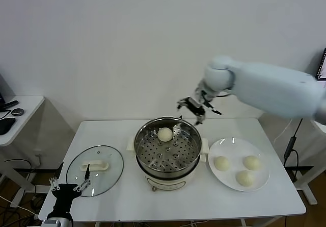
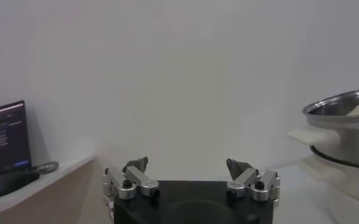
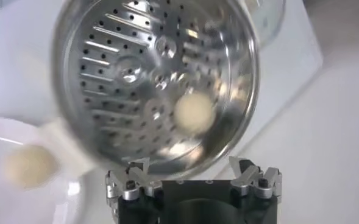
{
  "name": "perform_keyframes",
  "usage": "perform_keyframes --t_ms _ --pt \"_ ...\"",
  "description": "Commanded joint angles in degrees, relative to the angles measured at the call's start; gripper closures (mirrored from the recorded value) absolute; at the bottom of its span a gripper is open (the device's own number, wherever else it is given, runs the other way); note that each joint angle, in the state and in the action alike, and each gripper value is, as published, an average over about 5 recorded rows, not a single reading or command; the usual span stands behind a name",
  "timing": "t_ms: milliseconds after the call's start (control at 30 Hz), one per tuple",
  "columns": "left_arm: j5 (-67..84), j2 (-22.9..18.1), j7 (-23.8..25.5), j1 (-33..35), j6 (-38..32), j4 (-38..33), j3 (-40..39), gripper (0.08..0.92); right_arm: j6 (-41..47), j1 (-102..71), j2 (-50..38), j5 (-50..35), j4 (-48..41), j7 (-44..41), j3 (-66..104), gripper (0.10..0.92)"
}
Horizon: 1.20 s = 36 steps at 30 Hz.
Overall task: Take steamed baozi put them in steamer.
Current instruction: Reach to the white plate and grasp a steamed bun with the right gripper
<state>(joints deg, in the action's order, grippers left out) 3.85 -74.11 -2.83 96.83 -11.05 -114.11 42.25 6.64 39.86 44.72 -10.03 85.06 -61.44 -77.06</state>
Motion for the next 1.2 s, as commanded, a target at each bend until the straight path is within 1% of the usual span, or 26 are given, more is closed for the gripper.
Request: perform_keyframes --t_ms 33,200,400,533,633,833,1200 --pt "0.1 0.6 0.0 -0.3 0.0 0.4 0.0 0.177 14.3 -5.7 -16.6 0.6 6.8 -2.9 1.3 0.203" --pt "0.1 1.0 0.2 -0.8 0.0 1.3 0.0 0.177 9.6 -20.4 -16.0 6.2 1.6 -4.0 10.9 0.203" --pt "0.1 1.5 0.5 -1.6 0.2 2.3 0.5 0.177 7.9 -30.0 -10.8 11.2 -4.0 -4.5 19.1 0.203" --pt "0.0 1.4 0.5 -1.3 0.2 2.4 1.2 0.177 6.4 -32.6 -7.2 14.4 -7.4 -4.6 21.1 0.203" --pt "0.0 1.4 0.5 -0.9 0.1 2.5 1.6 0.177 6.0 -34.3 -5.3 14.7 -9.2 -4.9 22.0 0.203" --pt "-0.1 1.0 0.5 -0.4 0.0 2.4 2.3 0.177 5.1 -36.7 -3.8 15.4 -10.0 -5.9 23.0 0.203" --pt "-0.4 0.5 0.4 0.0 -0.2 2.2 2.5 0.177 2.3 -41.7 0.2 21.5 -15.7 -3.6 28.0 0.203"
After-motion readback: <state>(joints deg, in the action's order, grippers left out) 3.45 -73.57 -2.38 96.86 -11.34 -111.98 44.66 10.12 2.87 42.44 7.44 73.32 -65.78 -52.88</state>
